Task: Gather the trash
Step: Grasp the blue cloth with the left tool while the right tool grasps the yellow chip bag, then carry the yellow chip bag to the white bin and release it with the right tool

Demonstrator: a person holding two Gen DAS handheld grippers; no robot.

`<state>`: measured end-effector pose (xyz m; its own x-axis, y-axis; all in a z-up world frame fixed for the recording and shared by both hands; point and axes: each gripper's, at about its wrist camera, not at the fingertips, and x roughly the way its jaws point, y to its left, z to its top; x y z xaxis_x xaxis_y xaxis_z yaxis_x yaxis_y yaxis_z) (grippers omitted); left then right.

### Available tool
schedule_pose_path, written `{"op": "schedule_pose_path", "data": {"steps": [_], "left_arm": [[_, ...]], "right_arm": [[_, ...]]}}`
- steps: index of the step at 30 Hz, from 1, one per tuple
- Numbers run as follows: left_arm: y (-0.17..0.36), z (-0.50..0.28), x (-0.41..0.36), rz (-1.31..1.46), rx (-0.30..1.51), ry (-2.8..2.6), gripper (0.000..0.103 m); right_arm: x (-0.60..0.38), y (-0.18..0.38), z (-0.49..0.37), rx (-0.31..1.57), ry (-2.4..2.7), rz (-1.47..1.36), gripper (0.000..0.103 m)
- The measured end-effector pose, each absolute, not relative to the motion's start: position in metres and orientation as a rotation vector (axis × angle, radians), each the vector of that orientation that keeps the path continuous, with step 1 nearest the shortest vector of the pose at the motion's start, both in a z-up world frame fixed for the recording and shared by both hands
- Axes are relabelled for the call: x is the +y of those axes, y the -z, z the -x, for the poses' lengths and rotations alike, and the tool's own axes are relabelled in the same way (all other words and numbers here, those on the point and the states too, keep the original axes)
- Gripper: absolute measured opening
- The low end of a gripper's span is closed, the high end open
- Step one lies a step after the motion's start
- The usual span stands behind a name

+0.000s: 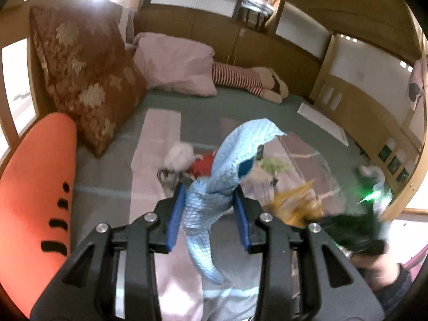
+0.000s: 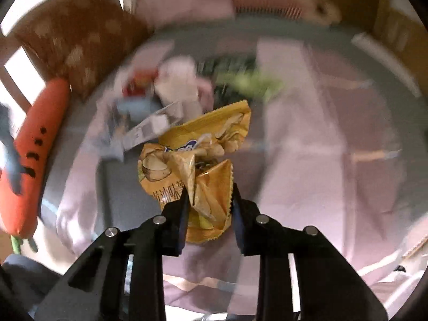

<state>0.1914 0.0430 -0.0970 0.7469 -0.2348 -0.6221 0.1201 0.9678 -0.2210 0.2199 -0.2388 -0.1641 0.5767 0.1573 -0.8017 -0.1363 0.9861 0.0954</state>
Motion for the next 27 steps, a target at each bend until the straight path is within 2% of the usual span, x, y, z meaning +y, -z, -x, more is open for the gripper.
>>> {"op": "schedule_pose_path", "data": {"steps": [4, 8, 27], "left_arm": [[0.105, -0.193, 0.036, 0.151, 0.715, 0.198, 0.036], [0.111, -0.199, 0.033, 0.153, 0.726, 0.176, 0.036], [0.118, -0.198, 0.027, 0.099, 0.752, 0.134, 0.037]], "right_arm": [[-0.230, 0.123, -0.187, 0.731, -0.148, -0.008, 0.029], [-0.220, 0.108, -0.172, 0.643, -0.172, -0.005, 0.029], [-0.216, 0.104, -0.179, 0.626, -0.165, -0.014, 0.029]]}}
